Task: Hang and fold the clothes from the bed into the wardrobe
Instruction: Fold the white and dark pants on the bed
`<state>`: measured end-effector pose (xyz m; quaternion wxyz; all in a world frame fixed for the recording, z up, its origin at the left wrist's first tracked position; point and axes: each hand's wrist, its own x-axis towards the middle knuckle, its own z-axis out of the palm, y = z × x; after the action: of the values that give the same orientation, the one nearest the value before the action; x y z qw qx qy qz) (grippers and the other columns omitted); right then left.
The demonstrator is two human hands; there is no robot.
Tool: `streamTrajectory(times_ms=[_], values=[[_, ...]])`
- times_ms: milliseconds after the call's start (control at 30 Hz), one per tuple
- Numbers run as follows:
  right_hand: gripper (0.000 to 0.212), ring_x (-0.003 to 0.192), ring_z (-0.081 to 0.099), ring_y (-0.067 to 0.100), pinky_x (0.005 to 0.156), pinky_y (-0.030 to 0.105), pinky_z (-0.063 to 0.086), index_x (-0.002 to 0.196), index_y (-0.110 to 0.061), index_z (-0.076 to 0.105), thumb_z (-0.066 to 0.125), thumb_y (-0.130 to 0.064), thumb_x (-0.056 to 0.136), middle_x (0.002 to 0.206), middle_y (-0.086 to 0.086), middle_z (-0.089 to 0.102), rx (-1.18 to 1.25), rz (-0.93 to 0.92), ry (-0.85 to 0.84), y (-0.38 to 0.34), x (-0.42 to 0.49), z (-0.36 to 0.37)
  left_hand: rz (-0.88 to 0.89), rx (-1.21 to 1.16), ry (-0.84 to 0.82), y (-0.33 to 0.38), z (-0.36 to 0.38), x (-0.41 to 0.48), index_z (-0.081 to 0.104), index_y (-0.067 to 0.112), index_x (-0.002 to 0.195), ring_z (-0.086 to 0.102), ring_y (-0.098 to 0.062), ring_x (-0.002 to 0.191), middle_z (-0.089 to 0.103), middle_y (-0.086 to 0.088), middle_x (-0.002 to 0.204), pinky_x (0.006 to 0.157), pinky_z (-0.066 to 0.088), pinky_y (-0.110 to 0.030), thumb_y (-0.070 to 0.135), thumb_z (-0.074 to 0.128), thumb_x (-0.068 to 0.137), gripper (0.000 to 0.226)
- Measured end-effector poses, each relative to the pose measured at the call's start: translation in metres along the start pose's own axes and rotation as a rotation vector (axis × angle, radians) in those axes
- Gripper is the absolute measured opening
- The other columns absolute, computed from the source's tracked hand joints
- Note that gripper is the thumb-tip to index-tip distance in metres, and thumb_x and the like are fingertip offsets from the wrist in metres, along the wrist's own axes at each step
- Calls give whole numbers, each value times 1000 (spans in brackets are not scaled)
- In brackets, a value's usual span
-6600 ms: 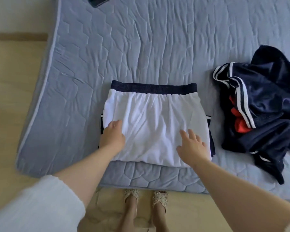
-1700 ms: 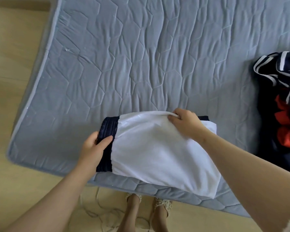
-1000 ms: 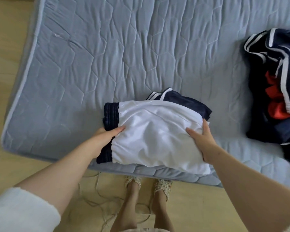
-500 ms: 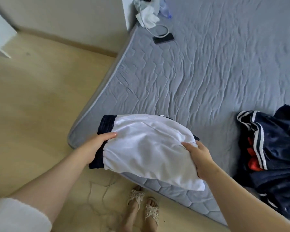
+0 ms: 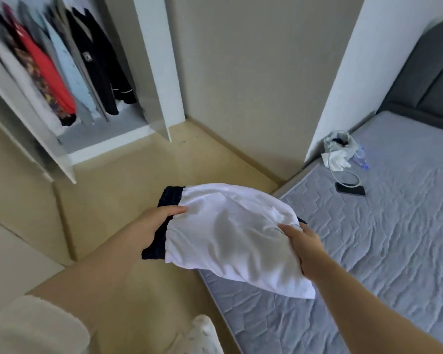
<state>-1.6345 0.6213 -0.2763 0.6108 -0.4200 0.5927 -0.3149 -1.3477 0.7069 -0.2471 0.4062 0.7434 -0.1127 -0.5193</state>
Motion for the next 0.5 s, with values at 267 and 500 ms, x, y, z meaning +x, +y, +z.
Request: streamTrajectory(times_ms=[267,500], values=[[22,77,62,21,58,27,46,101,-15,61,68,-19,81,89,4,65,-70,-143,-156,-95,56,145,90,-211,100,68,-117,48,69,10,89,68,-28,73,73,-8,69,62,51,-33,32,81,64,35],[35,76,63,21,56,26,44,112,-9,60,69,-19,80,90,7,67,-103,-159,-226,-167,134,335,102,-321,144,161,-247,150,70,5,93,68,-32,82,72,-15,87,77,54,-39,30,82,62,42]])
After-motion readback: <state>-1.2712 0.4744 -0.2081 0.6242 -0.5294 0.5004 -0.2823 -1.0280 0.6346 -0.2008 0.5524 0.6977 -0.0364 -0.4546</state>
